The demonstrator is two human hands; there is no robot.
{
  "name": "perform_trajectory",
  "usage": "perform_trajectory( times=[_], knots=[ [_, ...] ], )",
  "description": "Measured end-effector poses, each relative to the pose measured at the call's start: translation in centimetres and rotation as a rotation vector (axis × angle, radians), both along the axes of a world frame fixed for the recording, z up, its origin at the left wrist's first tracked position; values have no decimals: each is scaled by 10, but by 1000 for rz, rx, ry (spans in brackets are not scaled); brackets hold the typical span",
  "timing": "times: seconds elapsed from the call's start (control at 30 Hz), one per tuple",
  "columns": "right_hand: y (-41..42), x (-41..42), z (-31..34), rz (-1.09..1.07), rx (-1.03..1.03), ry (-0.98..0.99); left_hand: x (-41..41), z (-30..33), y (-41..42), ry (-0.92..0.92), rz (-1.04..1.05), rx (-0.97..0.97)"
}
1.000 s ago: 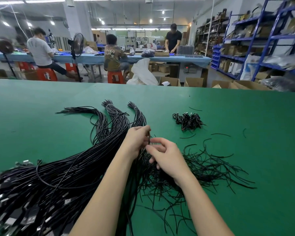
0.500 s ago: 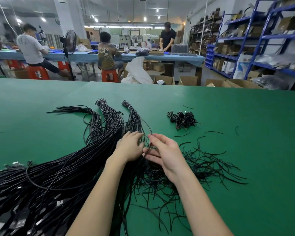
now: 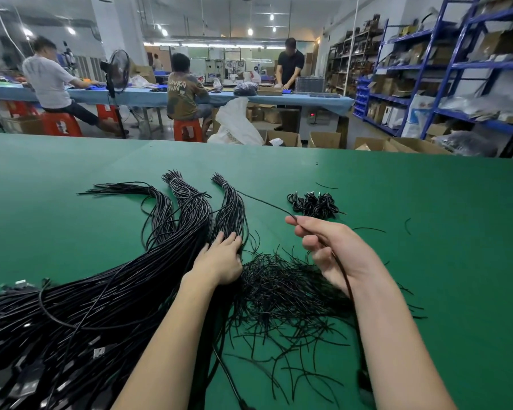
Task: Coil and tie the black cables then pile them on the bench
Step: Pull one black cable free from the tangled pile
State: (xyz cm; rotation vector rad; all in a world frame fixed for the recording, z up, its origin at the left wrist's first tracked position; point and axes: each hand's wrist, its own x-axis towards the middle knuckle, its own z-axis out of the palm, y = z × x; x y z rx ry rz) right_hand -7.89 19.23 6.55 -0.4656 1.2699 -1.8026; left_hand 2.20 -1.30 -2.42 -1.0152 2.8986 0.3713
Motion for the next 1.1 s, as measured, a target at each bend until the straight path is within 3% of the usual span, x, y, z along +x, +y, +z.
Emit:
perform_trajectory(
  times=[0.23, 0.4, 0.5, 0.57, 0.63, 0.7, 0.77, 0.83, 0.97, 1.1],
  knots=[
    [24, -4, 19, 133, -87, 27, 0, 1, 0, -4, 4, 21],
    [30, -11, 22, -47, 34, 330, 1, 5, 2, 36, 15, 34],
    [24, -8, 15, -126, 2, 199, 2, 22, 11, 166, 19, -20],
    [22, -9, 15, -154, -35, 117, 2, 45, 22, 398, -14, -4],
    [22, -10, 17, -179, -89, 48, 7, 75, 37, 512, -149, 427],
    [21, -11, 20, -222, -164, -42, 15, 102, 56, 366, -418, 905],
    [21, -11, 21, -277, -225, -129, 18, 115, 73, 160, -678, 1134],
    [20, -10, 22, -305, -303, -228, 12, 115, 86, -8, -801, 1195],
    [25, -13, 20, -303, -382, -336, -5, 101, 94, 87, -605, 1054],
    [34, -21, 10, -265, -259, -267, -14, 90, 84, 539, -303, 973]
  ],
)
